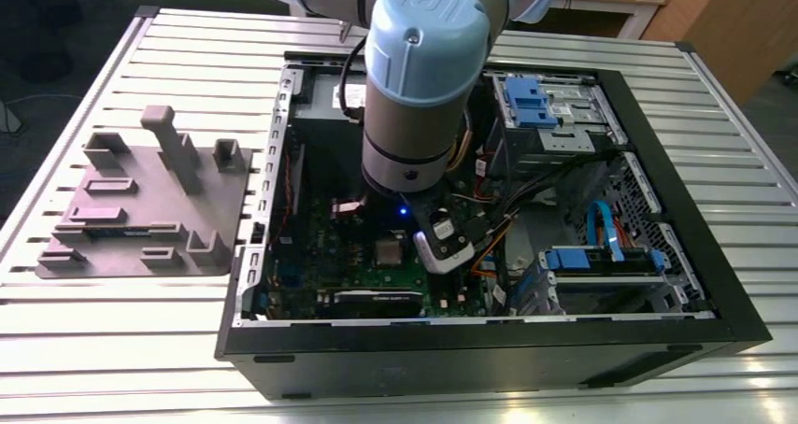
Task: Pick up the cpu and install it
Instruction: 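Place the cpu into insertion slot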
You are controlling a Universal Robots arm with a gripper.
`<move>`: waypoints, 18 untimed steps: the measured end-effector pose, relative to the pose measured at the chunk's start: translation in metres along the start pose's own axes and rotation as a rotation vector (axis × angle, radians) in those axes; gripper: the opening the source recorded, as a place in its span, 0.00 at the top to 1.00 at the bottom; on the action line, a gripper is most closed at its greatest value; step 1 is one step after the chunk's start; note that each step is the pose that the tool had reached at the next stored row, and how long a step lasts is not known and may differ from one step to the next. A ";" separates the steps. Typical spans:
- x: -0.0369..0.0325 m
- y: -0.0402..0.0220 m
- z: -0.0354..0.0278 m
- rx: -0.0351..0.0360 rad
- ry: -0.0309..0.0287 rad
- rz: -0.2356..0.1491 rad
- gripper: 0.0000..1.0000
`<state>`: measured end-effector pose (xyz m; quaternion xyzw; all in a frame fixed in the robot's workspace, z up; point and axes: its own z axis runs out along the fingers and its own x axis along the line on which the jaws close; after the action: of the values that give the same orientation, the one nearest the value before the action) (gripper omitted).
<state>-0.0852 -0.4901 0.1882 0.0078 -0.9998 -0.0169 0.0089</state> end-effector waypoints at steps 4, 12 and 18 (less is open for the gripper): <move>0.0000 -0.0001 0.0005 0.0008 -0.0001 0.000 0.39; 0.0002 0.0000 -0.0024 0.0008 -0.0001 0.000 0.40; 0.0001 0.0001 -0.0021 0.0052 -0.0002 0.001 0.53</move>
<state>-0.0852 -0.4901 0.1903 0.0074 -0.9998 -0.0142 0.0088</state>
